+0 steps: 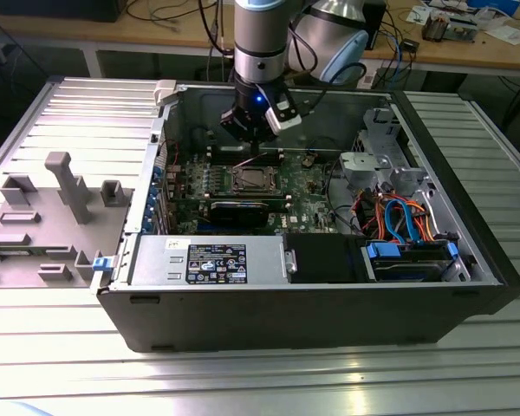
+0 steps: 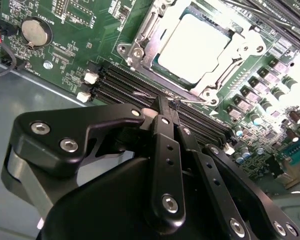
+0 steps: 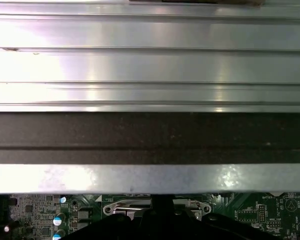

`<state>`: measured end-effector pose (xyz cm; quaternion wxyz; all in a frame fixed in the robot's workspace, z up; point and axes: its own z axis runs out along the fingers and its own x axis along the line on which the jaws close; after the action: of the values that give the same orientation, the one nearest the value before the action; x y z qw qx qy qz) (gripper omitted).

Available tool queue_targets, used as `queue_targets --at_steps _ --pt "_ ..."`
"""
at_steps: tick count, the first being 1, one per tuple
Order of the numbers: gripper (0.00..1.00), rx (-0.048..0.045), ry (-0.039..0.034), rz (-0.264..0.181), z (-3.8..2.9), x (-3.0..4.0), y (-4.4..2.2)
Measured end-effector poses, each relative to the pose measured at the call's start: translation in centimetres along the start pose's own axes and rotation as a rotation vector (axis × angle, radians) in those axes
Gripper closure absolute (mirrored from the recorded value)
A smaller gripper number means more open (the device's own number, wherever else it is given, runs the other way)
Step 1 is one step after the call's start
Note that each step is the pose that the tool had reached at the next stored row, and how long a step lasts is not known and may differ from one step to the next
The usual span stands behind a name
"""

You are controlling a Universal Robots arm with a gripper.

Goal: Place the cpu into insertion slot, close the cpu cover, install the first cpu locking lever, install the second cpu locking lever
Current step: 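Install the first cpu locking lever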

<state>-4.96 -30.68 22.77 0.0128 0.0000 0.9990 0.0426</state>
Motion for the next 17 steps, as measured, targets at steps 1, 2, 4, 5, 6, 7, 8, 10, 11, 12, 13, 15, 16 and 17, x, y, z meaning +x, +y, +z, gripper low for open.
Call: queue_targets --at_steps 1,2,4,5,6,7,8,10,11,12,13,15,16,17 --pt "0.89 0.0000 0.0000 0.000 0.01 -0.07 0.00" --pt "0.89 0.0000 0.0001 0.000 0.02 -0.16 0.00" --pt "0.89 -0.0001 0.0000 0.000 0.08 -0.37 0.00" --pt "0.89 0.0000 0.0001 0.000 0.13 -0.45 -0.01" --pt "0.89 0.0001 0.0001 0.000 0.18 -0.51 -0.01" --pt "0.89 0.0001 0.0001 0.000 0.26 -0.59 -0.02" --pt "0.89 0.0001 0.0001 0.000 0.40 -0.70 -0.03" --pt "0.89 0.0001 0.0001 0.000 0.55 -0.85 -0.04" --pt "0.89 0.0000 0.0001 0.000 0.69 -0.96 -0.06" --pt "0.89 0.0001 0.0001 0.000 0.79 -1.02 -0.06" --pt "0.89 0.0001 0.0001 0.000 0.92 -1.09 -0.08" --pt "0.89 0.0001 0.0001 0.000 1.13 -1.19 -0.09" --pt "0.89 0.0000 0.0001 0.000 1.22 -1.23 -0.10" --pt "0.89 0.0001 0.0001 0.000 1.38 -1.29 -0.11"
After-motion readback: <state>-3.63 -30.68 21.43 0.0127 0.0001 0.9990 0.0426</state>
